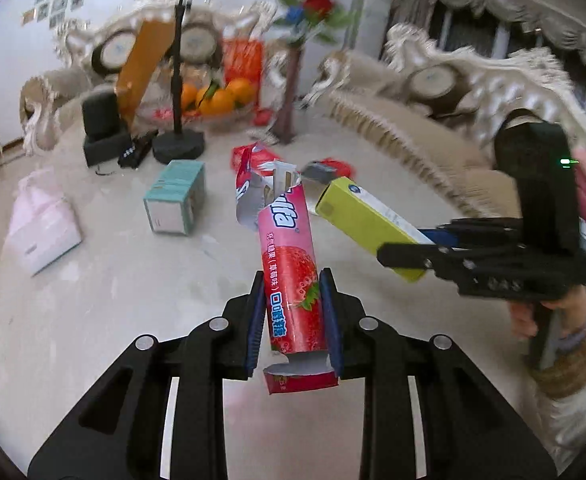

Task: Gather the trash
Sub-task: 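Release the strawberry tube and green-white box into the wastebasket with both tools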

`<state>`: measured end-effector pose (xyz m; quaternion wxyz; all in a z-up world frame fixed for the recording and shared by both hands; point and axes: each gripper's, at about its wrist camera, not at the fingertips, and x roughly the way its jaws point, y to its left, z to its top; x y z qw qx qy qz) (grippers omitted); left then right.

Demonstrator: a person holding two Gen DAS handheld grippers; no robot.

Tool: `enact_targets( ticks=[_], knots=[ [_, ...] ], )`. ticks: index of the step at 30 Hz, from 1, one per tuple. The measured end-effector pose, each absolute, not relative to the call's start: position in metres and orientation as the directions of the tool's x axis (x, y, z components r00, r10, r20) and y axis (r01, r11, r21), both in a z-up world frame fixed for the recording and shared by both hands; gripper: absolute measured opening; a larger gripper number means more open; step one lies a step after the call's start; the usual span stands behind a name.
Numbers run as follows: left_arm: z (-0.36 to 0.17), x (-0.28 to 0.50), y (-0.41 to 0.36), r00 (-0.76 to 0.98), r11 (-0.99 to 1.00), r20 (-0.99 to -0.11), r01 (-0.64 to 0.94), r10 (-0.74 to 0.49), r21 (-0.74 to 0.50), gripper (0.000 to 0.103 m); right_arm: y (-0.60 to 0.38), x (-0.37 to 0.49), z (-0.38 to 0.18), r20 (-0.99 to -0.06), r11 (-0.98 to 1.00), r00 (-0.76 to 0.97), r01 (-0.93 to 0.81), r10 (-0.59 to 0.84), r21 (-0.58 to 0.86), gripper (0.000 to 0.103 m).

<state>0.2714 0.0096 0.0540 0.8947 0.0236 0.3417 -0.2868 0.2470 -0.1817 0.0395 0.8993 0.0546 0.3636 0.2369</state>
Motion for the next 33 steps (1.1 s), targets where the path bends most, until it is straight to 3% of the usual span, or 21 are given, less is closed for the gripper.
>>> enact_targets(
  ticks=[5, 9, 15, 24, 33],
  knots=[
    [0.049, 0.147, 0.029, 0.553, 0.79, -0.59, 0.548, -0.588, -0.275, 0.027, -0.195, 0.143, 0.031, -0.575, 0.839, 0.612, -0.402, 0.543, 0.366, 0.029],
    [0.017, 0.074, 0.03, 0.445, 0.769, -0.653, 0.524, -0.613, -0.366, 0.027, -0.193, 0.072, 0.011, -0.606, 0.78, 0.49, -0.398, 0.626, 0.484, 0.029],
    [-0.028, 0.012, 0.024, 0.312, 0.779, -0.743, 0.458, -0.592, -0.428, 0.027, -0.171, 0.013, -0.016, -0.694, 0.767, 0.342, -0.395, 0.633, 0.505, 0.029],
    [-0.135, -0.012, 0.002, 0.177, 0.865, -0.914, 0.427, -0.365, -0.262, 0.027, -0.131, 0.008, -0.131, -0.893, 0.883, 0.185, -0.328, 0.41, 0.337, 0.029],
    [-0.174, -0.001, -0.001, 0.136, 0.899, -0.945, 0.373, -0.298, -0.23, 0.027, -0.109, 0.02, -0.187, -0.939, 0.91, 0.124, -0.315, 0.32, 0.268, 0.029]
  ],
)
